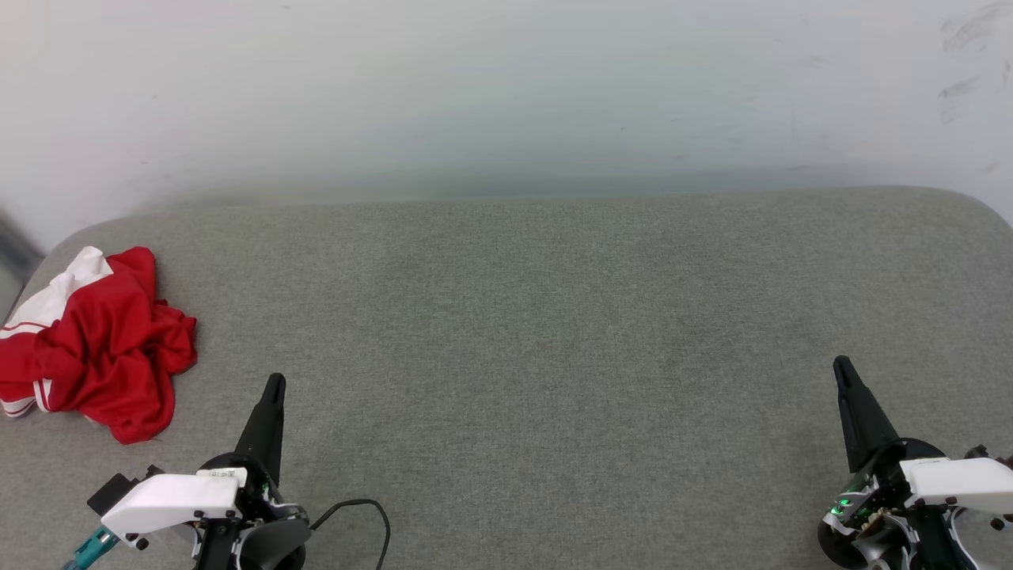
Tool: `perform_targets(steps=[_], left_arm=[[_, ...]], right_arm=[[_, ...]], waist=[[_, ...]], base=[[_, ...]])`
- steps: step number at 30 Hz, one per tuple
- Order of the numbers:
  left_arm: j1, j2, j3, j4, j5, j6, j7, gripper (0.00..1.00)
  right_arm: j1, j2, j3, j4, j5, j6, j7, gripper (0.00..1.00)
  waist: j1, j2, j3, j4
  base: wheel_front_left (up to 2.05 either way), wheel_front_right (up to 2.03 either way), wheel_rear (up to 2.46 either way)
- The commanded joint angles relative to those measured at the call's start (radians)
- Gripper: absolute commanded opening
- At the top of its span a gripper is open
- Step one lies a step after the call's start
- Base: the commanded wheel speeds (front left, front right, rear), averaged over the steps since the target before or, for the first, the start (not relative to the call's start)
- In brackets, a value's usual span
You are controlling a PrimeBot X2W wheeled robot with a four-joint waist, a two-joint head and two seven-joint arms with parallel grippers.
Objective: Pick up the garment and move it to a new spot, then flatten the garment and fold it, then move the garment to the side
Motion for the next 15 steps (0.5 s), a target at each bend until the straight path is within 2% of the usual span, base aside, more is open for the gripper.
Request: perform_targets(steps=[1, 15], left_arm=[[-0.008, -0.001, 0.003, 0.001, 0.002, -0.003, 0.003, 0.0], [-0.008, -0.001, 0.002, 0.001, 0.002, -0.003, 0.002, 0.0]], right_arm=[[-0.011, 0.001, 0.001, 0.001, 0.004, 0.0, 0.001, 0.0], [-0.011, 0.001, 0.001, 0.001, 0.004, 0.0, 0.001, 0.0]], waist=[[0.0002, 0.0, 0.0, 0.0], [0.0002, 0.0, 0.0, 0.0]], base=[[0.0, 0.0, 0.0], [0.0, 0.0, 0.0]])
